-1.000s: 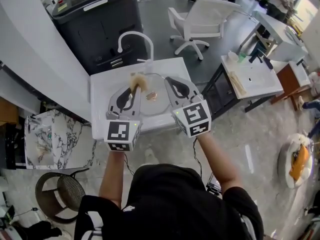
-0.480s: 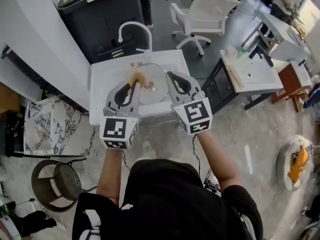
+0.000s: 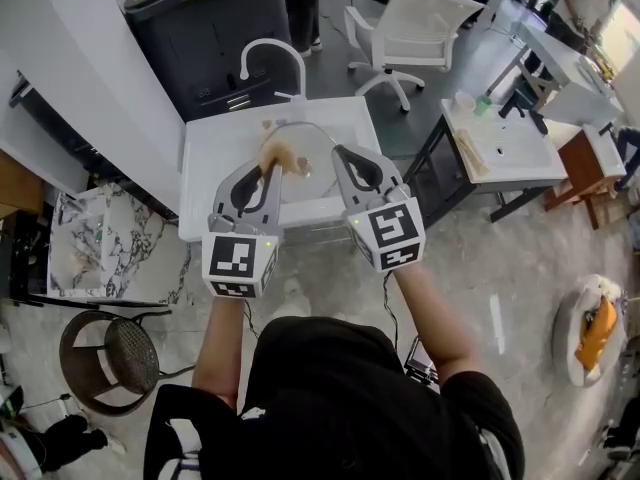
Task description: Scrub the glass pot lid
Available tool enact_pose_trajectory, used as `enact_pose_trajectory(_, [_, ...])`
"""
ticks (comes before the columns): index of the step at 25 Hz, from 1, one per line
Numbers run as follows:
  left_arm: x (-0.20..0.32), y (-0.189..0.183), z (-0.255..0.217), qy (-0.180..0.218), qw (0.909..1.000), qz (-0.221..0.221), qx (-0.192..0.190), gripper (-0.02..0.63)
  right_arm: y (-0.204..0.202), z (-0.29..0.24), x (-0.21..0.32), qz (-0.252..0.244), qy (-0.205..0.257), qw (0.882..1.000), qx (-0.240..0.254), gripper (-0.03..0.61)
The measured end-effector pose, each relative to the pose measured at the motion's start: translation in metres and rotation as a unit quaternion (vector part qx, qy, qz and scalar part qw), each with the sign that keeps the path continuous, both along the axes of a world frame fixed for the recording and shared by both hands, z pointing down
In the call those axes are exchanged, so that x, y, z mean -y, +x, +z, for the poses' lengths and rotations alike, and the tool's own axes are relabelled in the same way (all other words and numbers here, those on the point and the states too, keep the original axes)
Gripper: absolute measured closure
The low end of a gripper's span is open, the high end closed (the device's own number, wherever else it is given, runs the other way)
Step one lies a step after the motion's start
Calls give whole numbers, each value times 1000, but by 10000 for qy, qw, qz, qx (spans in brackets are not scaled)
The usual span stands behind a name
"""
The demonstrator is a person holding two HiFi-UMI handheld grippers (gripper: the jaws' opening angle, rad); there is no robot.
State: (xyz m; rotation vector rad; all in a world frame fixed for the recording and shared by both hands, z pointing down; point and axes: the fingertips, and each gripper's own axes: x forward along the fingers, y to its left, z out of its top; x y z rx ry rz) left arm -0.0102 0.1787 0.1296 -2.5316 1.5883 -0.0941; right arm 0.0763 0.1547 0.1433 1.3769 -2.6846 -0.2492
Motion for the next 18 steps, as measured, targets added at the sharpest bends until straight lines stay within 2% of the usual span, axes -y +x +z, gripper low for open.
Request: enact_pose_trajectory(18, [-5, -6, 4, -3, 10000, 26, -10, 592, -3, 4, -5, 28, -26, 10000, 27, 581])
